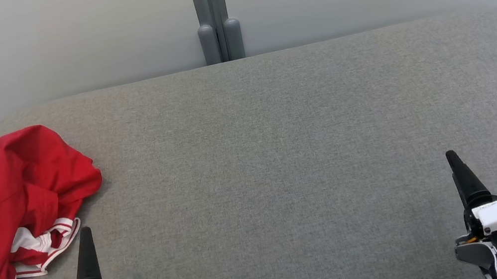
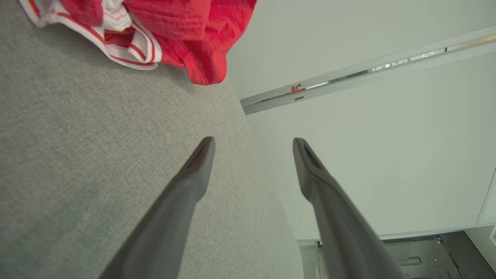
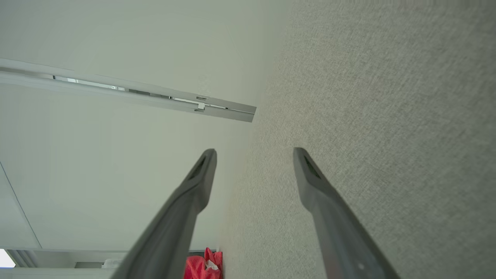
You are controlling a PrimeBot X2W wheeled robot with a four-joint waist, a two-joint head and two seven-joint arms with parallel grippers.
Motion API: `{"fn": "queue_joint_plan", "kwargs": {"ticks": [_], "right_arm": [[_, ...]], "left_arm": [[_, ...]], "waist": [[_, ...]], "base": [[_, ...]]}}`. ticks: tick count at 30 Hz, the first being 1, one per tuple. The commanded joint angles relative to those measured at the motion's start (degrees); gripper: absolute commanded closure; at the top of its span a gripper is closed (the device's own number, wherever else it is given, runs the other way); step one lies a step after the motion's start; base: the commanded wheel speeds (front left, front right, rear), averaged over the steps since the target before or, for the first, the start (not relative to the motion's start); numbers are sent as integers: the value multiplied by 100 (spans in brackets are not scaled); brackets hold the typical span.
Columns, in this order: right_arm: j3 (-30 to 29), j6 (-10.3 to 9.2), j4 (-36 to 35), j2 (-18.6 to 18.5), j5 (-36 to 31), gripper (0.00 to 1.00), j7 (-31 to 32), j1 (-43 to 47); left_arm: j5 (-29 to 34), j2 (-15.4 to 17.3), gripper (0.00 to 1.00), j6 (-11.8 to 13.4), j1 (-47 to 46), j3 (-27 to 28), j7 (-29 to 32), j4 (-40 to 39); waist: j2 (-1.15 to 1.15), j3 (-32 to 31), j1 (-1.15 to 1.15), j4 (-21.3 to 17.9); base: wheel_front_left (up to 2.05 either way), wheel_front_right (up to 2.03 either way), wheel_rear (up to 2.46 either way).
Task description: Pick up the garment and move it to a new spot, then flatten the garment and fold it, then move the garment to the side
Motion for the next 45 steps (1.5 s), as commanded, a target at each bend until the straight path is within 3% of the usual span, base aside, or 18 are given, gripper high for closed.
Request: {"fn": "queue_joint_plan", "kwargs": {"ticks": [1,7,26,45], "right_arm": [[22,1,-105,-38,-323,0,-70,-88],[43,2,-122,-43,-1334,0,-204,-90],[107,3,-218,-56,-3482,0,-579,-90],[161,3,-97,-67,-4827,0,-885,-91]], "left_arm": [[268,37,0,33,-97,-42,-70,-114],[944,41,0,159,-103,-182,-204,-199],[3073,55,0,489,-123,-599,-574,-222],[4482,65,0,573,-147,-843,-879,-264]], "waist": [[0,1,0,3],[0,12,0,18],[0,28,0,61],[0,55,0,83]], "base": [[0,0,0],[0,0,0],[0,0,0],[0,0,0]]}}
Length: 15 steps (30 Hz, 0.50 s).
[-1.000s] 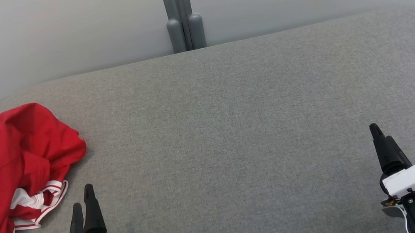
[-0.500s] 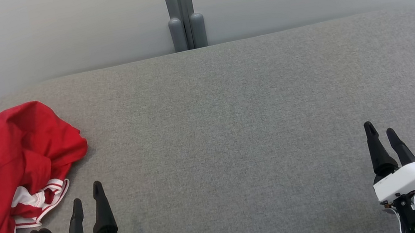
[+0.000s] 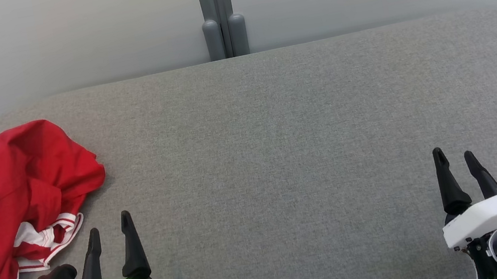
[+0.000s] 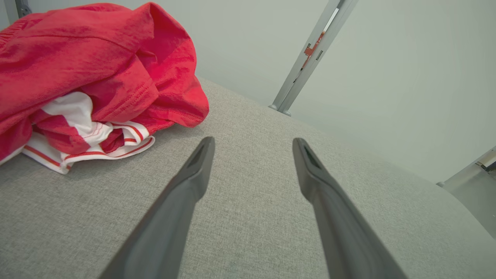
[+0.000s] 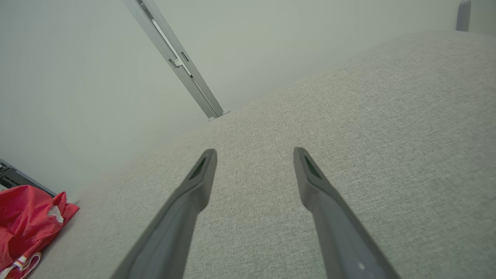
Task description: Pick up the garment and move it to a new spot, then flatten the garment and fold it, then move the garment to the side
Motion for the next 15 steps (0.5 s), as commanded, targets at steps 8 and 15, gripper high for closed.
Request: {"fn": "queue_joint_plan", "kwargs": {"ticks": [8,15], "right_arm": [[69,2,37,-40,-577,0,-163,-70],[120,2,49,-43,-1008,0,-257,-39]], "left_arm": [[532,49,0,46,-102,-81,-152,6],[915,53,0,43,-81,-139,-251,47]], "waist": [[0,-29,0,9],[0,-50,0,16]], "base": [[0,0,0],[0,0,0]]}}
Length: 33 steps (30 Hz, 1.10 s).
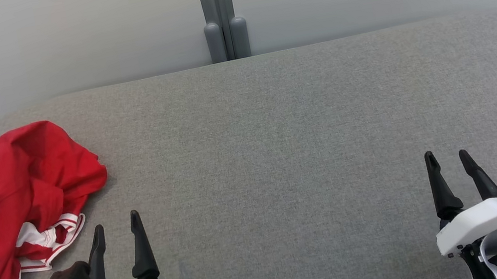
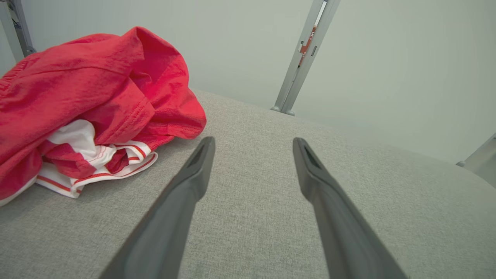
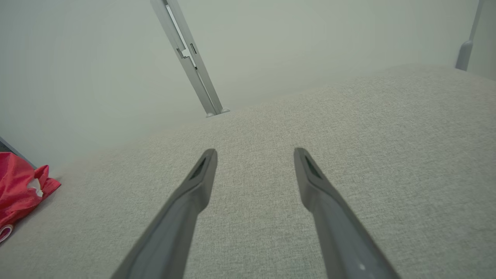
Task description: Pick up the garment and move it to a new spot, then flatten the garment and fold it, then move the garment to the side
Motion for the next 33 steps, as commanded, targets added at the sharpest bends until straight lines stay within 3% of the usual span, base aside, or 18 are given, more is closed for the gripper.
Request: {"fn": "queue_joint_plan", "kwargs": {"ticks": [1,33], "right_arm": [[17,3,-21,-35,-176,0,-61,-31],[107,2,28,-46,-1457,0,-427,92]], "left_arm": [[190,48,0,10,-80,-12,-63,-15],[1345,57,0,58,-143,-158,-431,294]], "waist": [[0,-4,0,3],[0,-76,0,78]], "base": [[0,0,0],[0,0,0]]}}
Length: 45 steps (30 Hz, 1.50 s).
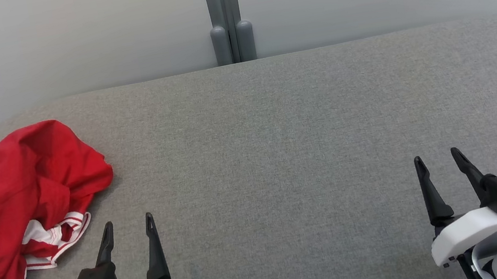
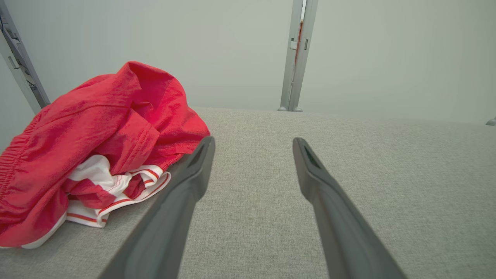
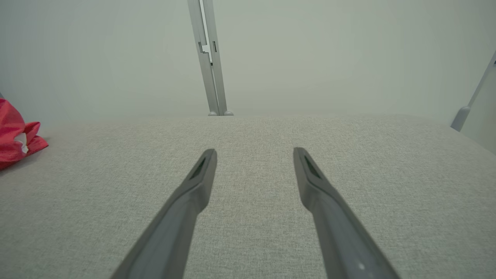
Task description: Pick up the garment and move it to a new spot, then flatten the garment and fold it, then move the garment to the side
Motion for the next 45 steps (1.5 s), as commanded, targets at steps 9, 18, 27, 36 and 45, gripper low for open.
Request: {"fn": "queue_joint_plan", "kwargs": {"ticks": [9,18,27,36,45], "right_arm": [[26,0,-22,-31,-384,0,-134,88],[25,0,-67,-29,-311,0,-118,103],[5,0,-106,-27,-306,0,-117,113],[-18,-1,-200,-27,-178,0,-117,197],[-100,-1,-242,-28,-103,0,-117,248]], "left_arm": [[316,43,0,32,-112,-45,-127,65],[202,43,0,46,-105,-27,-109,93],[145,42,0,90,-140,-54,-109,70],[129,40,0,121,-109,57,-109,69],[313,39,0,56,-7,285,-109,55]], "waist": [[0,-1,0,15],[0,1,0,38],[0,12,0,281],[0,-55,0,1323],[0,-73,0,2468]], "base": [[0,0,0],[0,0,0],[0,0,0],[0,0,0],[0,0,0]]}}
